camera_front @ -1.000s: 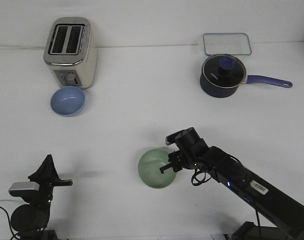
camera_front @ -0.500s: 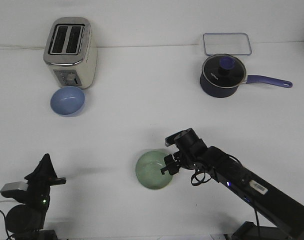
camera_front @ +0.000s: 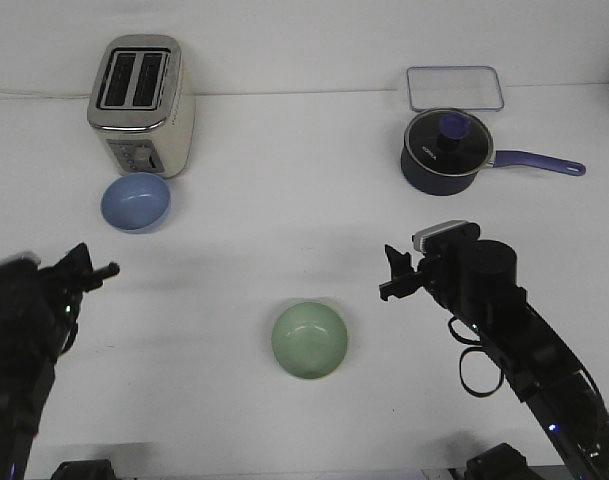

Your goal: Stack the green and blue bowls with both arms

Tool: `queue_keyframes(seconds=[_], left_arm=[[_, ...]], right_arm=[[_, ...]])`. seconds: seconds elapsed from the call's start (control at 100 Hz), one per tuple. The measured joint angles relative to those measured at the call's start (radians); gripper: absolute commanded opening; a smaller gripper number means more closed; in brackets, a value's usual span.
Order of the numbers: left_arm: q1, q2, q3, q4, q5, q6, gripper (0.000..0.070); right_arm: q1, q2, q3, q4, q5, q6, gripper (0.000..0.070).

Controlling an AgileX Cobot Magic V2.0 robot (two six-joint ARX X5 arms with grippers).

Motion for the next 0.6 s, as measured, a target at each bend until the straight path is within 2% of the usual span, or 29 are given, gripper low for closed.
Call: queue_keyframes(seconds=[0.05,0.08,0.11,0.2,0.25,0.4,0.6], left_arm=[[0.010,0.130,0.094,-0.045,0.015,0.019,0.0023],[0.018,0.204,0.150,-0.077,0.028,0.031,0.0054],[0.024,0.274,0.204,-0.110,0.044,0.040,0.0123],[0.037,0.460,0.359,-0.195,0.081,0.057,0.0399],[0.042,0.547,0.438,-0.221,0.097,0.071,0.0475],[0.063,0.739,0.615,-0.292,0.104,0.123,0.0474],[0.098,0.895,0.667,-0.325,0.104,0.151,0.0476]], right_arm=[[-0.006,-0.024,-0.033,0.018,-0.001,0.000,0.0344],[-0.008,-0.034,-0.058,0.030,-0.001,0.000,0.0344],[-0.013,-0.042,-0.083,0.040,-0.002,0.000,0.0344],[-0.017,-0.045,-0.167,0.059,-0.005,0.006,0.0344],[-0.017,-0.045,-0.213,0.065,-0.022,0.016,0.0344],[-0.014,-0.046,-0.255,0.071,-0.087,0.061,0.0344],[-0.010,-0.047,-0.255,0.097,-0.089,0.073,0.0344]])
